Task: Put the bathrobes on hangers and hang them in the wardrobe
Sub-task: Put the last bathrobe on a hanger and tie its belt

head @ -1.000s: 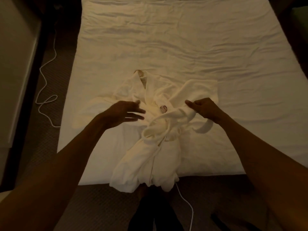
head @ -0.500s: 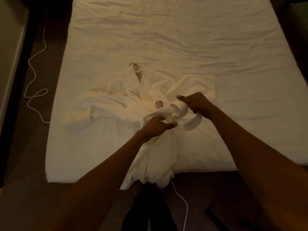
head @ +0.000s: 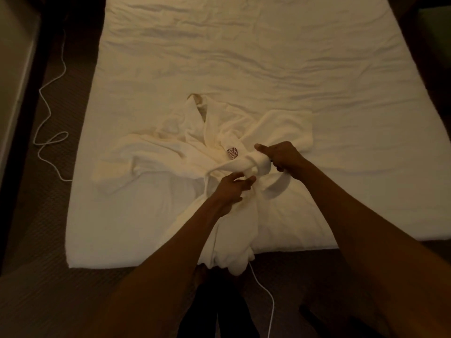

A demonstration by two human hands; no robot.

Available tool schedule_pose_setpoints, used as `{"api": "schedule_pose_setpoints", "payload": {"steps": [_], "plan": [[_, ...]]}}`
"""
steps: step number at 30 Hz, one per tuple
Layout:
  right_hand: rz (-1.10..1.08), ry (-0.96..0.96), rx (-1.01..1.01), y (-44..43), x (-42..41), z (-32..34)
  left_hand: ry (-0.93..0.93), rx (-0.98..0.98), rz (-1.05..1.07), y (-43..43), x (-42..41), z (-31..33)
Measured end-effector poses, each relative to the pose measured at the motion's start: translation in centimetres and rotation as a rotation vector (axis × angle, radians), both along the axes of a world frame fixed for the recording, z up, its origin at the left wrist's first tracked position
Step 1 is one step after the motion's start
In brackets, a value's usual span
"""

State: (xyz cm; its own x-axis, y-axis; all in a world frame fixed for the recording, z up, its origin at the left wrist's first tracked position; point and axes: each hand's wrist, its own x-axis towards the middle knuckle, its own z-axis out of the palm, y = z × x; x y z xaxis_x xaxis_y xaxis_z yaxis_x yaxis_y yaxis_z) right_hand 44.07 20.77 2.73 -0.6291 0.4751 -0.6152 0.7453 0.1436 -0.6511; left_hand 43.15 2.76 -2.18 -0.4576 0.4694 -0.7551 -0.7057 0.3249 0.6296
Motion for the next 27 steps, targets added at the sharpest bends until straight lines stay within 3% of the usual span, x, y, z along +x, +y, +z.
{"api": "schedule_pose_setpoints", "payload": {"steps": [5, 10, 16, 20, 27], "plan": [[0.011, 0.031, 0.028, 0.2, 0.8, 0.0, 0.034, -0.018, -0.018, -1.0, -0.6, 0.9], [0.046, 0.000, 0.185, 0.7, 2.4, -0.9, -0.181, 0.130, -0.025, -4.9, -5.4, 2.3], [0.050, -0.160, 0.381, 0.9, 4.5, -3.7, 0.054, -0.207, 0.059, -10.2, -9.0, 2.2], [-0.029, -0.303, 0.532, 1.3, 5.6, -5.8, 0.174, -0.382, 0.234, -13.8, -10.2, 0.0], [-0.132, -0.437, 0.617, 1.8, 7.8, -7.8, 0.329, -0.658, 0.318, -17.6, -9.8, -3.3]]}}
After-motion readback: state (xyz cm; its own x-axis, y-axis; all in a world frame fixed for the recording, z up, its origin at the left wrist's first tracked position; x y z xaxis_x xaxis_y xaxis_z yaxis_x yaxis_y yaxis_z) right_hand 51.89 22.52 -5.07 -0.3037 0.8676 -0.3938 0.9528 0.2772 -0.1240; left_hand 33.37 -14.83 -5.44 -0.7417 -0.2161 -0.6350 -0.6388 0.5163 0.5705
